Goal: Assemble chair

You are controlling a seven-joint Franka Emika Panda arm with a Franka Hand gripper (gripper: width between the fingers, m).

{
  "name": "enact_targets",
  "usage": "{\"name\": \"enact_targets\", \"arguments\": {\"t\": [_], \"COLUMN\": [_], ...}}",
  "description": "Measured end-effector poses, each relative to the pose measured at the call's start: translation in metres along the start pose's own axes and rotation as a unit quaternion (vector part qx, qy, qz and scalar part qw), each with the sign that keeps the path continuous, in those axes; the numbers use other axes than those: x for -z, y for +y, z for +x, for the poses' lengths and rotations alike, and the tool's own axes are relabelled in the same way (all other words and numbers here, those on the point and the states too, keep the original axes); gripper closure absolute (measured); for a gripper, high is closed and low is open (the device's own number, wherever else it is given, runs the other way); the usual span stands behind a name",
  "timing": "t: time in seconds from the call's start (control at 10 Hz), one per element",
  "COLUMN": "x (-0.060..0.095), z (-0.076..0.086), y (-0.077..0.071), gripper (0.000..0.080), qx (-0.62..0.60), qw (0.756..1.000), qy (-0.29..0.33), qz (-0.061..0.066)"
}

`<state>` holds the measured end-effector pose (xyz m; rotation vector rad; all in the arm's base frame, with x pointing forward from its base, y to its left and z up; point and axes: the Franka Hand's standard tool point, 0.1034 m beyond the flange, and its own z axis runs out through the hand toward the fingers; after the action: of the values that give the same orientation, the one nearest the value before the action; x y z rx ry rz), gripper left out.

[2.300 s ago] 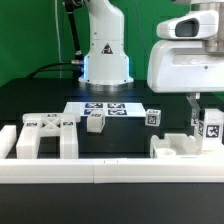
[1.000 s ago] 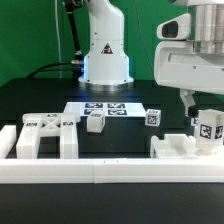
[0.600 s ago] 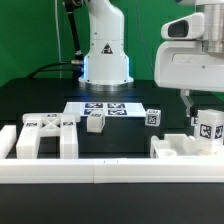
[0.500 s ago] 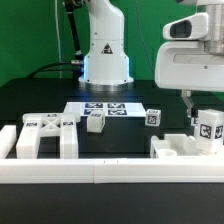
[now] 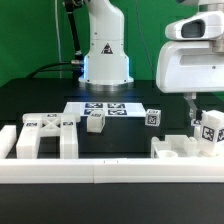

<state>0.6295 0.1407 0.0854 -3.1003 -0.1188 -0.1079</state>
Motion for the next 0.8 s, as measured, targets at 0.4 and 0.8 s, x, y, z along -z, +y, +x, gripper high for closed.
{"name": "enact_targets", "arguments": {"t": [0.4, 0.8], "x": [0.003, 0.001], "z": [0.006, 0.007], "y": [0.009, 0.013], "gripper": [0.0151, 0.0181], "qx": [0.153, 0.212], "qw": [0.988, 0.977], "qy": [0.003, 0.002], "qz": [-0.002, -0.004]}}
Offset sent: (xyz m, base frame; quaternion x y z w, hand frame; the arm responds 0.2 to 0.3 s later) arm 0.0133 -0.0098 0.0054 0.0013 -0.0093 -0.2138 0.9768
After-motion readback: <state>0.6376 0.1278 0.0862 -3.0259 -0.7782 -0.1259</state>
